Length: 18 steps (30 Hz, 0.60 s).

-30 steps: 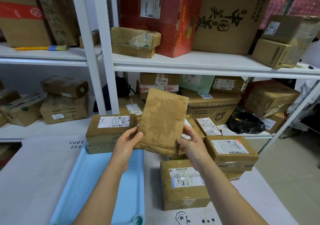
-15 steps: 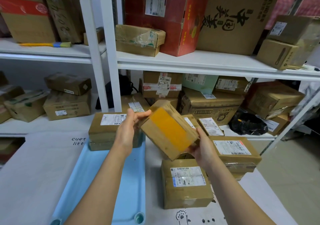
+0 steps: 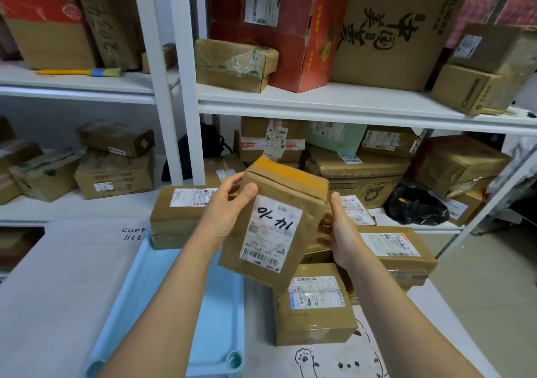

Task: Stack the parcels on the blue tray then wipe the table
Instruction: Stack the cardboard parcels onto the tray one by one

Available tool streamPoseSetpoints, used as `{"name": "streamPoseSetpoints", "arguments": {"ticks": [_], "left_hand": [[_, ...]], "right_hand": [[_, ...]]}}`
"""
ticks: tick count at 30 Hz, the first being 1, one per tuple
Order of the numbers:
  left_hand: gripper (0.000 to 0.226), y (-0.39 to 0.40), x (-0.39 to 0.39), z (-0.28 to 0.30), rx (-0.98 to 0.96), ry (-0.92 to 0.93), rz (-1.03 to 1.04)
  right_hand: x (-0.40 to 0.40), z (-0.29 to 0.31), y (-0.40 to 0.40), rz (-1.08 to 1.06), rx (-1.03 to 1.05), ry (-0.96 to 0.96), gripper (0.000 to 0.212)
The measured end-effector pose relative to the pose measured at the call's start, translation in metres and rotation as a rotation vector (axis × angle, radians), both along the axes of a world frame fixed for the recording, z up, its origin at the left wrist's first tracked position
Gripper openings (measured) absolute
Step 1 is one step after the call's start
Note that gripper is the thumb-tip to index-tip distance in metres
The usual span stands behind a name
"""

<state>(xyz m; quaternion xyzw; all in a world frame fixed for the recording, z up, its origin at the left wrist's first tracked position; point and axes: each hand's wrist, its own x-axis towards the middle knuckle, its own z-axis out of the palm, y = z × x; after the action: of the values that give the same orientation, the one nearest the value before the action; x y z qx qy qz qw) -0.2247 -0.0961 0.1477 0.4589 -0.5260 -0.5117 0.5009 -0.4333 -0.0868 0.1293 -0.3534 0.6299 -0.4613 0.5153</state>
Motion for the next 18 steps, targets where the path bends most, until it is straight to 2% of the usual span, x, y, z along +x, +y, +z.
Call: {"name": "streamPoseSetpoints", "arguments": {"ticks": [2, 5, 7, 9, 11, 13, 16, 17, 18], "left_hand": [[0.070, -0.002, -0.002, -0.001, 0.032, 0.028, 0.041], [0.071, -0.004, -0.002, -0.006, 0.103, 0.116, 0.106], [0.077, -0.006, -0.002, -0.010, 0.151, 0.142, 0.136], [0.085, -0.009, -0.003, -0.011, 0.196, 0.181, 0.135], [0.077, -0.010, -0.003, -0.009, 0.233, 0.269, 0.119], [0.068, -0.010, -0.001, -0.012, 0.292, 0.336, 0.084], [0.089, -0.007, 0.006, -0.020, 0.349, 0.284, -0.016], [0.090, -0.007, 0.008, -0.024, 0.372, 0.279, -0.028], [0.081, -0.007, 0.010, -0.026, 0.394, 0.305, -0.025]], "right_hand": [[0.000, -0.004, 0.000, 0.061, 0.005, -0.079, 0.071], [0.001, -0.004, 0.005, 0.223, -0.002, -0.157, 0.074], [0.004, -0.002, 0.009, 0.341, -0.038, -0.132, 0.067], [0.006, -0.006, 0.009, 0.409, -0.044, -0.092, 0.079], [0.007, -0.008, 0.007, 0.379, -0.042, -0.091, 0.082], [0.009, -0.006, 0.006, 0.301, -0.036, -0.116, 0.064], [0.010, 0.000, 0.008, 0.272, -0.020, -0.146, 0.047], [0.009, 0.002, 0.009, 0.271, -0.022, -0.161, 0.047], [0.008, 0.003, 0.008, 0.255, -0.023, -0.181, 0.051]]}}
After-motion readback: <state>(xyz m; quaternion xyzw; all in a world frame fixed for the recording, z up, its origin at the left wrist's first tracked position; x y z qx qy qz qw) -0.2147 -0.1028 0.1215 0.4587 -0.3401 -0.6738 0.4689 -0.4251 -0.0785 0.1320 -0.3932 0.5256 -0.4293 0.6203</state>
